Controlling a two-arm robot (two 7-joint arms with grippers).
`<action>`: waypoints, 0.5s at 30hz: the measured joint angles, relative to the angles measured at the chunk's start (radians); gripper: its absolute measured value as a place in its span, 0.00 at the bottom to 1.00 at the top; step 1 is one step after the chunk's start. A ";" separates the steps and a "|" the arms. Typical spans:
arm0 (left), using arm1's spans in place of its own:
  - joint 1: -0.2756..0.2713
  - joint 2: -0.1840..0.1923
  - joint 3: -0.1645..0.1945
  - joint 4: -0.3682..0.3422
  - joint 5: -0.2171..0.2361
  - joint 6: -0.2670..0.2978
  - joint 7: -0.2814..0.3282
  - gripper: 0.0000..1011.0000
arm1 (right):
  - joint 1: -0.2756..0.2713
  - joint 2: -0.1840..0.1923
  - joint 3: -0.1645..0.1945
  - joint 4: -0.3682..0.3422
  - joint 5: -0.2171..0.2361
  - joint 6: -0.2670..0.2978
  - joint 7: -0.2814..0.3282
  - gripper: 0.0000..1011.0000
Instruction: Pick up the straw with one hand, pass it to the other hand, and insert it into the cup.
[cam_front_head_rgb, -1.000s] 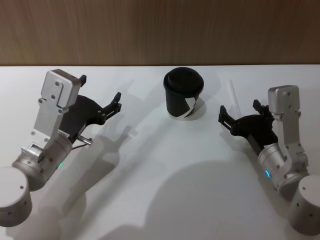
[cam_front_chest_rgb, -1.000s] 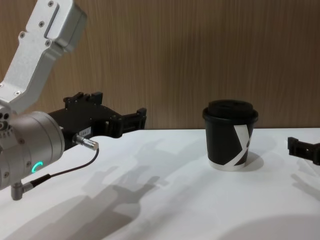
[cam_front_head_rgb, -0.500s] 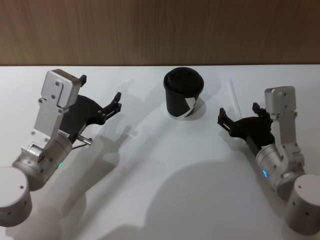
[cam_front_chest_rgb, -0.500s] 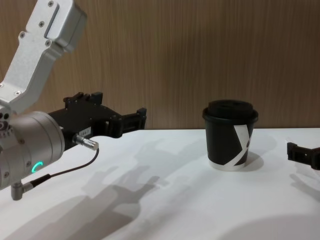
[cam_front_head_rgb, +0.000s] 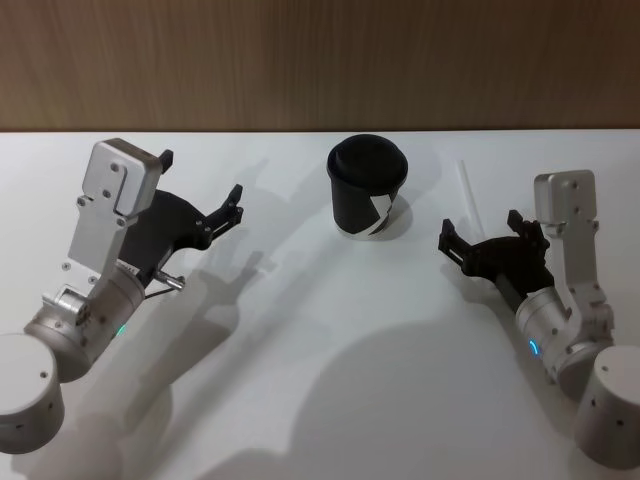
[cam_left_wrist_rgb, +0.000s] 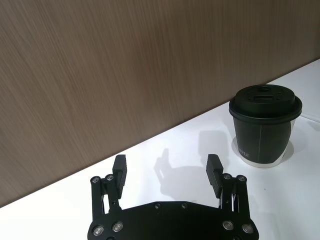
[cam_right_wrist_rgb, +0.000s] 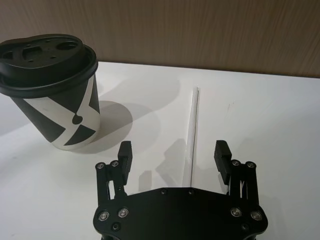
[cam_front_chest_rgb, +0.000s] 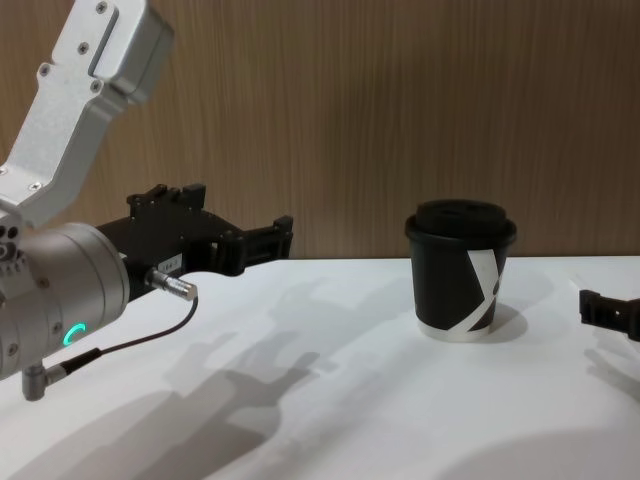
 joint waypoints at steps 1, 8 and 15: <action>0.000 0.000 0.000 0.000 0.000 0.000 0.000 0.99 | 0.000 0.000 0.001 -0.001 0.000 0.003 0.001 0.99; 0.000 0.000 0.000 0.000 0.000 0.000 0.000 0.99 | -0.003 -0.001 0.005 -0.003 0.000 0.027 0.010 0.99; 0.000 0.000 0.000 0.000 0.000 0.000 0.000 0.99 | -0.003 -0.003 0.008 -0.004 -0.001 0.041 0.016 0.99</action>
